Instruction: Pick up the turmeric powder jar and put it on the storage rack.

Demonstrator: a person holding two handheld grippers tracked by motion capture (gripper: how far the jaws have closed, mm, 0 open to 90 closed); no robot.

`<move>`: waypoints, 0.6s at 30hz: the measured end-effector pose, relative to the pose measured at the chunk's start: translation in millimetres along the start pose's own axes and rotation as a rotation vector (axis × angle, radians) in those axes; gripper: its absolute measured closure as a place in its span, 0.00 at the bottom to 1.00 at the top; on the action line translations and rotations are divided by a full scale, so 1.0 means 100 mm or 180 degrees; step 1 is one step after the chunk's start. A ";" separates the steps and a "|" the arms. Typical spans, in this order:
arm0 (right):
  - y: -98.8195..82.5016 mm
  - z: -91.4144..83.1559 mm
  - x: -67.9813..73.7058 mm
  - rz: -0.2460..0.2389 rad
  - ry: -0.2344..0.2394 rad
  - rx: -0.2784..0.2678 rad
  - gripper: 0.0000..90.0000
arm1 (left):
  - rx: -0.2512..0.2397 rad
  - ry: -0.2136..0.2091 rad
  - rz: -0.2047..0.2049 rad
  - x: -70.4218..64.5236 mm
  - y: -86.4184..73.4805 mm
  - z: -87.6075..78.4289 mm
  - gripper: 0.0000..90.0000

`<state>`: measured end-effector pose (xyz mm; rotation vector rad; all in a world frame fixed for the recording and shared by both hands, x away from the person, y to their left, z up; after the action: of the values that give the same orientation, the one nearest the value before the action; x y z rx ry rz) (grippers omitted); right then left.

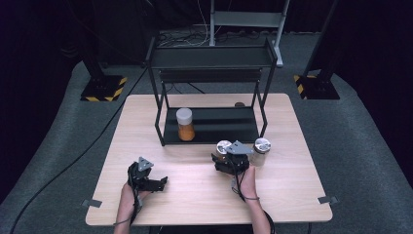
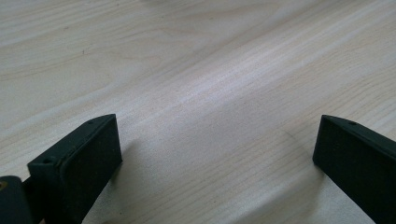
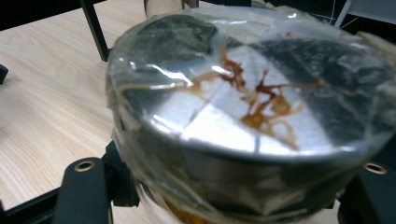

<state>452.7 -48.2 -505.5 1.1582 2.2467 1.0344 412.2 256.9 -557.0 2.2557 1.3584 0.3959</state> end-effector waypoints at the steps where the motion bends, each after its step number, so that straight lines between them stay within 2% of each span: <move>1: 0.00 0.00 0.00 0.0005 -0.0003 0.0003 0.34 | 0.0000 0.0000 -0.0001 0.00 0.00 0.00 0.01; 18: 0.05 0.05 -0.05 0.0041 -0.0025 0.0007 0.34 | -0.0001 -0.0001 -0.0002 0.00 0.00 0.00 0.01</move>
<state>461.3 -48.1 -505.2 1.1770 2.2376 1.0309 412.2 256.9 -557.0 2.2551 1.3587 0.3956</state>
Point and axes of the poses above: each handheld gripper's, and its own axes: z roughly forward along the jaws, y roughly out of its top, x roughly to its left, the point moved 4 cm from there along z, roughly forward along the jaws, and after that the axes turned 13 degrees about x, right-handed, at the moved point
